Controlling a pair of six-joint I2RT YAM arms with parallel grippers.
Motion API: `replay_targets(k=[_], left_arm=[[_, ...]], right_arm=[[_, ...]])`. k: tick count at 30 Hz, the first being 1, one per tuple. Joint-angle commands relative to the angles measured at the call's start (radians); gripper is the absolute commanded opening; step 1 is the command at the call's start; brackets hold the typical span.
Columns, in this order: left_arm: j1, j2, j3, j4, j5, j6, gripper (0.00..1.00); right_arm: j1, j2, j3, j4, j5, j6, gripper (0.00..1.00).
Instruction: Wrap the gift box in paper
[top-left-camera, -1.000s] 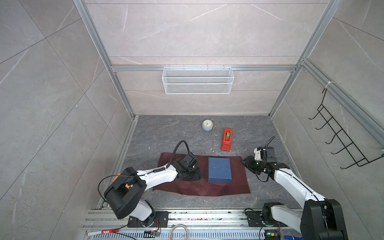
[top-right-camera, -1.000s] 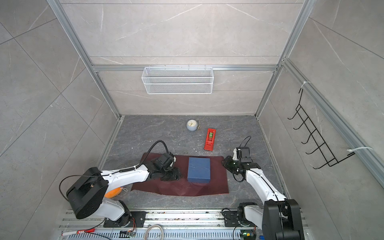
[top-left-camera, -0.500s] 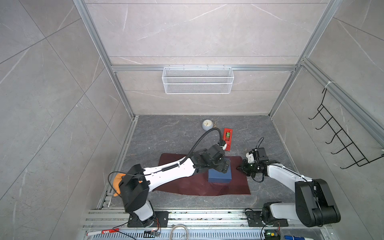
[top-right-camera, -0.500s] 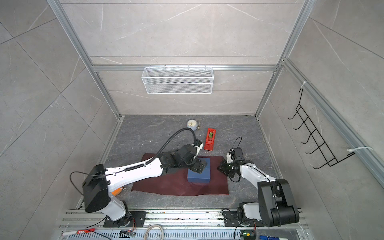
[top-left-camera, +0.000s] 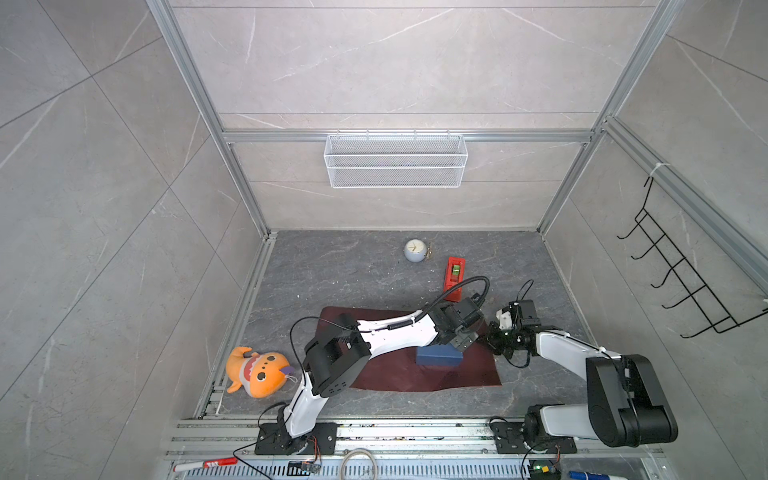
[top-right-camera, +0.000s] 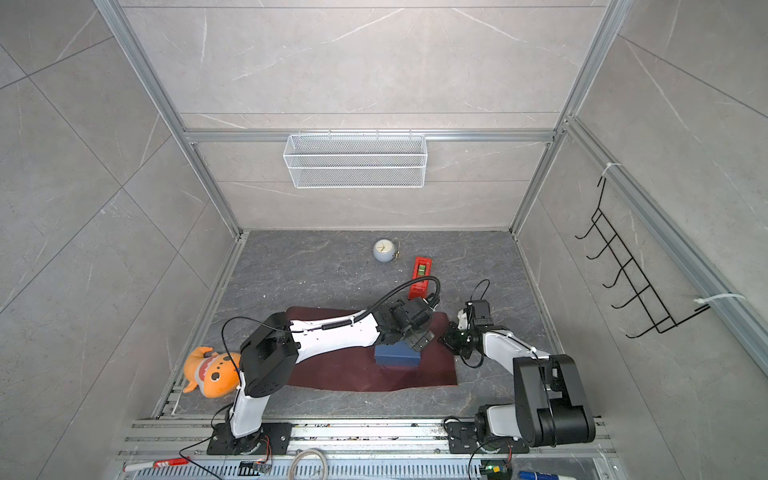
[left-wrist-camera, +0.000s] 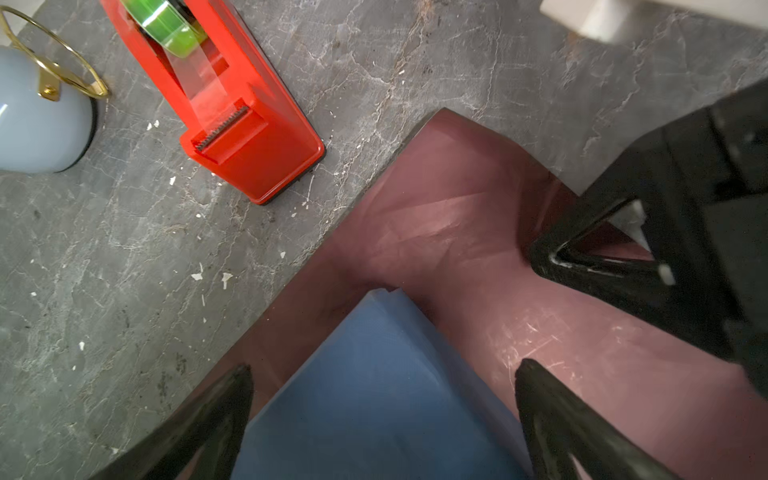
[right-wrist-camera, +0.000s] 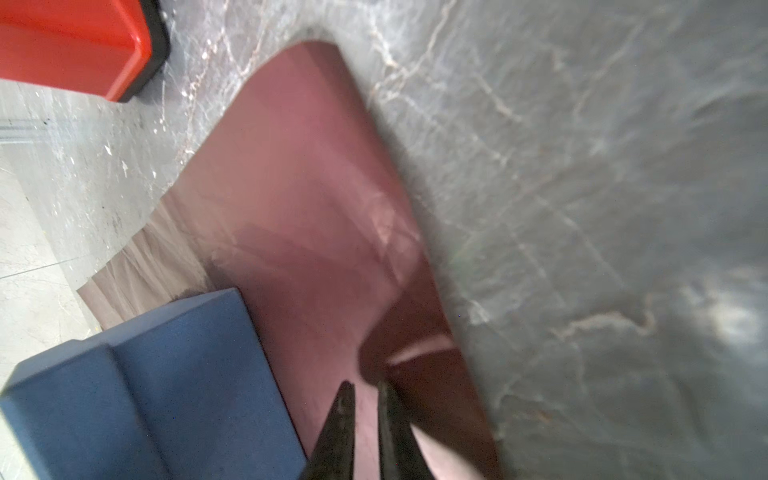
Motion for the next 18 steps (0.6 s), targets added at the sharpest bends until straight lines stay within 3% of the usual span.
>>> replay_targets(k=[1,18], left_arm=[[0.004,-0.014,-0.001,-0.062,-0.082,0.053,0.99],[0.057,-0.169,-0.19,-0.125,-0.06,-0.123,0.93]], right_arm=[[-0.007,0.021,-0.023,-0.01,0.017,0.007,0.15],[-0.013,0.042,-0.004,-0.037,0.055,-0.023,0.13]])
